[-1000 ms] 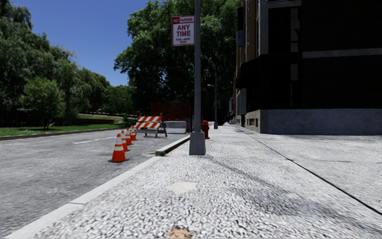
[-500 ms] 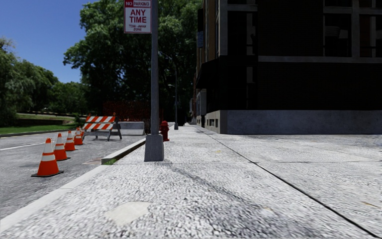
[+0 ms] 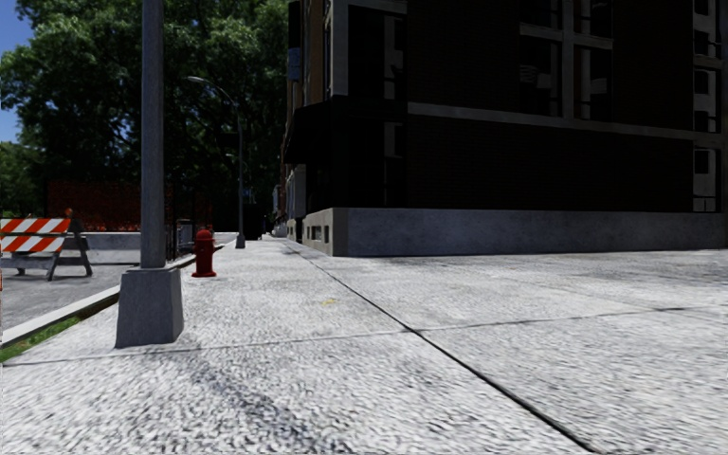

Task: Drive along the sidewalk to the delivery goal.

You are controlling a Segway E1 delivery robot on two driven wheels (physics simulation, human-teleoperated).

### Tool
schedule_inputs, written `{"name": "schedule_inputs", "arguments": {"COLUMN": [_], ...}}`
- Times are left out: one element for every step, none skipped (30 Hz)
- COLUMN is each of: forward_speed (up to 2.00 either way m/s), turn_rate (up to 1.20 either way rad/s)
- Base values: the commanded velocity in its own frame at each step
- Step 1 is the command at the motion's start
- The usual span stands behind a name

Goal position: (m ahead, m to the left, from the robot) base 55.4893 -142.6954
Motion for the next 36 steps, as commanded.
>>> {"name": "schedule_inputs", "arguments": {"forward_speed": [2.0, 2.0, 2.0, 2.0, 2.0, 2.0, 2.0, 2.0, 2.0, 2.0, 2.0, 2.0, 2.0, 2.0, 2.0, 2.0, 2.0, 2.0, 2.0, 2.0, 2.0, 2.0, 2.0, 2.0, 2.0, 2.0, 2.0, 2.0, 2.0, 2.0, 2.0, 2.0, 2.0, 2.0, 2.0, 2.0], "turn_rate": [-0.46, -0.35, -0.3, -0.3, -0.27, -0.26, -0.26, -0.26, -0.26, -0.26, -0.26, -0.26, -0.25, -0.25, -0.25, -0.23, -0.21, -0.19, -0.19, -0.19, -0.19, -0.19, -0.22, -0.22, -0.4, -0.5, -0.61, -0.67, -0.67, -0.71, -0.72, -0.73, -0.73, -0.74, -0.75, -0.75]}}
